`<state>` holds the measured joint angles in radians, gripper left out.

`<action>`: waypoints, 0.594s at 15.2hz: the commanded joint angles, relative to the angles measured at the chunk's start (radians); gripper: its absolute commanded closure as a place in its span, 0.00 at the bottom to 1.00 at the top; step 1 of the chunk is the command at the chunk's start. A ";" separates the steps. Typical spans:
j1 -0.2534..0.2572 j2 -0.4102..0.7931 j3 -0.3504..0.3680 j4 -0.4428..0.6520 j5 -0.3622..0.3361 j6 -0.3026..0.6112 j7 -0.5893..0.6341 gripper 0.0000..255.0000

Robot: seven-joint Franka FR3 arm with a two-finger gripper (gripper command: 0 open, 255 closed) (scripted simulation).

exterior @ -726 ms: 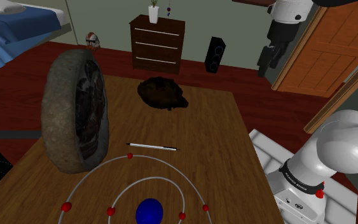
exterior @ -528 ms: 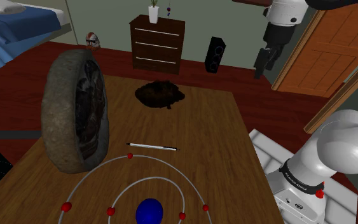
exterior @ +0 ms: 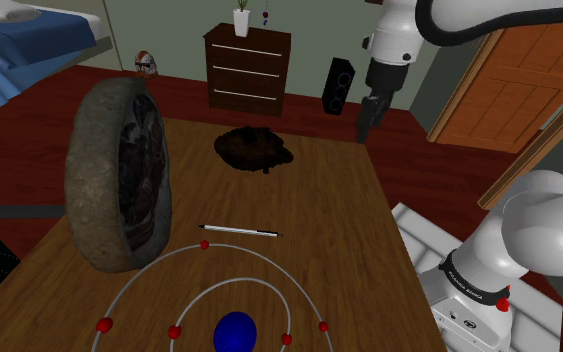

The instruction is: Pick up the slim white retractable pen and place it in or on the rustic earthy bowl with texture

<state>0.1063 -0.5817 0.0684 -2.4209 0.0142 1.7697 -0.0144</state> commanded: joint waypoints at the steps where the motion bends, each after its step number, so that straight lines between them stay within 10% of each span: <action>1: 0.021 0.058 0.006 0.016 0.023 0.046 -0.021 0.00; 9: 0.110 0.277 0.048 0.086 0.120 0.210 -0.099 0.00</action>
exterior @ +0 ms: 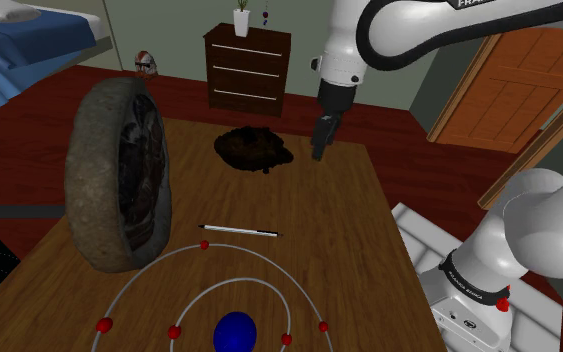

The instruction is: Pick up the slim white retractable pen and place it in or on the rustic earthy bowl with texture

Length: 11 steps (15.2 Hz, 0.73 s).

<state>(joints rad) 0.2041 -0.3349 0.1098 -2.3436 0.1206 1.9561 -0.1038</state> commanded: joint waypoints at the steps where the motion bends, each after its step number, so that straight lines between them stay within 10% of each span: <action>1: 0.022 0.057 0.013 0.021 0.025 0.041 -0.020 0.00; 11: 0.116 0.325 0.087 0.184 0.124 0.172 -0.127 0.00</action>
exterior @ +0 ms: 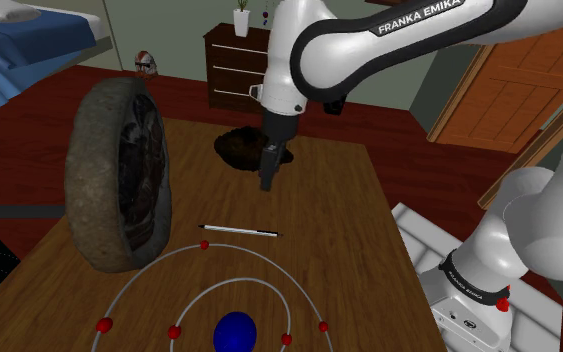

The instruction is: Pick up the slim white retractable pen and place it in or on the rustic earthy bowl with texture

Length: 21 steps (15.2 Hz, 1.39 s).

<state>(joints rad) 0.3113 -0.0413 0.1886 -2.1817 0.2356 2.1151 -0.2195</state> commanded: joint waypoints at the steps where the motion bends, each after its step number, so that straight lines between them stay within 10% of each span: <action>1: 0.017 0.057 0.017 0.042 0.016 0.022 -0.022 0.00; 21: 0.087 0.275 0.081 0.146 0.050 0.158 -0.079 0.00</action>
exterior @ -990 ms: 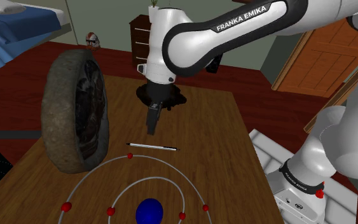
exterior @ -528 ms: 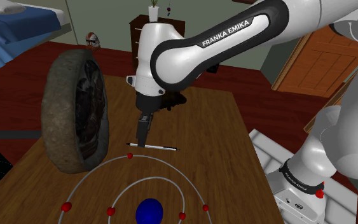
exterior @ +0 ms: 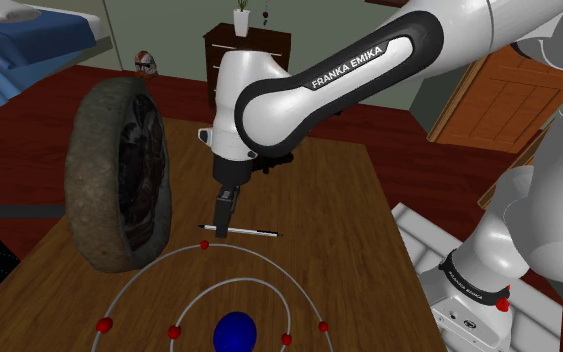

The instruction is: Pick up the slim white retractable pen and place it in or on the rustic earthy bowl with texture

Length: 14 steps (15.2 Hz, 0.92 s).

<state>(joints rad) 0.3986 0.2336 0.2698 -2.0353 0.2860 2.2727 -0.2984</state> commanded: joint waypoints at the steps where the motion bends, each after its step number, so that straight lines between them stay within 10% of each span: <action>1: 0.000 0.000 0.000 0.000 0.000 0.000 0.000 0.00; 2: 0.000 0.000 0.000 0.000 0.000 0.000 0.000 0.00; 3: 0.000 0.000 0.000 0.000 0.000 0.000 0.000 1.00; 14: -0.001 -0.015 0.000 0.009 0.000 -0.023 0.005 1.00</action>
<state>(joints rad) 0.3981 0.2259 0.2698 -2.0299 0.2856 2.2601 -0.2953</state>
